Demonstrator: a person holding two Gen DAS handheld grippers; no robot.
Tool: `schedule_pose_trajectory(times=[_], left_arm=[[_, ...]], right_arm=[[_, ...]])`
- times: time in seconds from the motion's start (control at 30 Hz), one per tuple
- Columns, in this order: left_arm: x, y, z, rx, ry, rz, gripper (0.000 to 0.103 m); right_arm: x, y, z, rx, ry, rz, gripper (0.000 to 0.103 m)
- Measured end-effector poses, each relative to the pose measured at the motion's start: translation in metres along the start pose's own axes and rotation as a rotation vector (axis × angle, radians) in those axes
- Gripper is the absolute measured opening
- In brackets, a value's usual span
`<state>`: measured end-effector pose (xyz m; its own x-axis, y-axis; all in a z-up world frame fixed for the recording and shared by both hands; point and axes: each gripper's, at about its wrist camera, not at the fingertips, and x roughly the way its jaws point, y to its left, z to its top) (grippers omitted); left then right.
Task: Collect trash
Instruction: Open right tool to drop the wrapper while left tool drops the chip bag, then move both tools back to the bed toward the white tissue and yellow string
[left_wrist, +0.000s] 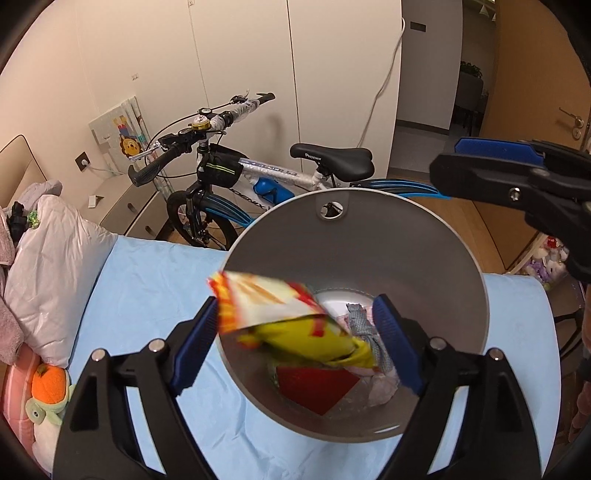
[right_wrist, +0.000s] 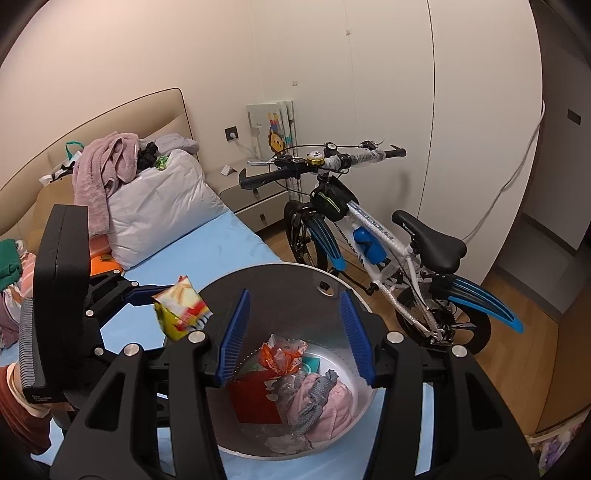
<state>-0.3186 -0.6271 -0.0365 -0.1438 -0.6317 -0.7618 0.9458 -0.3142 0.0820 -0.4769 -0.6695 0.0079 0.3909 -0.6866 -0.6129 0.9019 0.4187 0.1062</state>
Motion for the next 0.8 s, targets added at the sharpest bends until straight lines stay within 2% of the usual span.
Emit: schedule_pose_trajectory(times=[0.27, 0.47, 0.63, 0.8], left_arm=[[0.006, -0.002, 0.006, 0.008, -0.003, 0.010, 0.085], [-0.007, 0.000, -0.001, 0.013, -0.031, 0.044, 0.085], [-0.023, 0.015, -0.017, -0.040, -0.042, 0.063, 0.085], [-0.040, 0.045, -0.050, -0.133, -0.027, 0.138, 0.085]], right_arm=[[-0.014, 0.000, 0.000, -0.002, -0.028, -0.025, 0.049], [-0.024, 0.007, 0.000, -0.011, -0.042, -0.028, 0.049], [-0.022, 0.026, -0.002, -0.041, -0.040, 0.012, 0.051], [-0.015, 0.063, -0.010, -0.080, -0.027, 0.093, 0.052]])
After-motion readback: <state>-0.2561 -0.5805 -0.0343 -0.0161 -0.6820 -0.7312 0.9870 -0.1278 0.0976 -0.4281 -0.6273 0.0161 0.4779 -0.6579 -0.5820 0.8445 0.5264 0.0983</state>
